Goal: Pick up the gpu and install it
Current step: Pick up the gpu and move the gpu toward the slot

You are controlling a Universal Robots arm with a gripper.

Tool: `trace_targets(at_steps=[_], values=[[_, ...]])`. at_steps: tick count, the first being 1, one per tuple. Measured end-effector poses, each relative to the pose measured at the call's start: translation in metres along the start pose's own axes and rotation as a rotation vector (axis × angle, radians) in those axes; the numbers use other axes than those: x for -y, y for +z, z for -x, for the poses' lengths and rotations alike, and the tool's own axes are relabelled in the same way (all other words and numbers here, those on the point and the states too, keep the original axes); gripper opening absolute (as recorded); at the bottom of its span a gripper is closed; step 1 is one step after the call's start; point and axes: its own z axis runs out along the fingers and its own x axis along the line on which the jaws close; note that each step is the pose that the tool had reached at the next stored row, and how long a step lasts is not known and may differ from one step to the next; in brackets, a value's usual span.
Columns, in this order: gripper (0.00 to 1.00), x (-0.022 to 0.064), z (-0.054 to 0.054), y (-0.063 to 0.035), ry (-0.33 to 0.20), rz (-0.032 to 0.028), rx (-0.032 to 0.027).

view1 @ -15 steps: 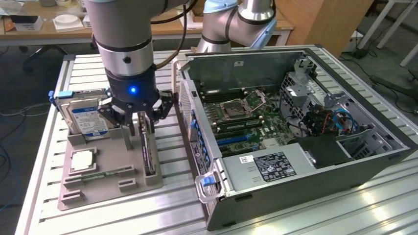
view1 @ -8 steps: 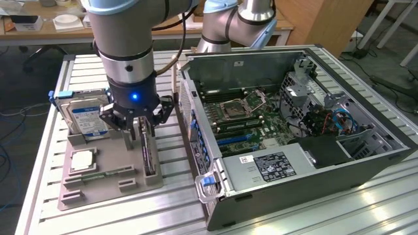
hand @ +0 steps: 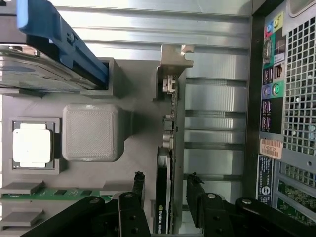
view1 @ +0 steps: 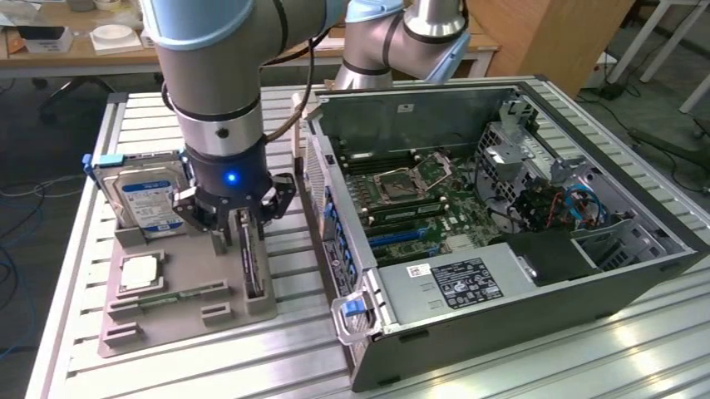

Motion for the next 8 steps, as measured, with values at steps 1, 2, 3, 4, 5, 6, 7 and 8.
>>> trace_targets(at_steps=[1,2,3,4,5,6,7,8], values=[[0.47,0.0004,0.0,0.0018,0.0,0.0,0.0],[0.47,0.0006,0.0,0.0036,0.0,0.0,0.0001],[0.47,0.0008,0.0,0.0055,0.0,0.0,0.0001],[0.47,0.0009,0.0,0.0073,0.0,0.0,0.0],[0.47,0.0011,0.0,0.0091,0.0,0.0001,0.0001],[0.47,0.0013,0.0,0.0109,0.0,0.0001,0.0001],[0.47,0.0015,0.0,0.0127,0.0,0.0001,0.0],[0.47,0.0019,0.0,0.0144,0.0,0.0001,0.0]])
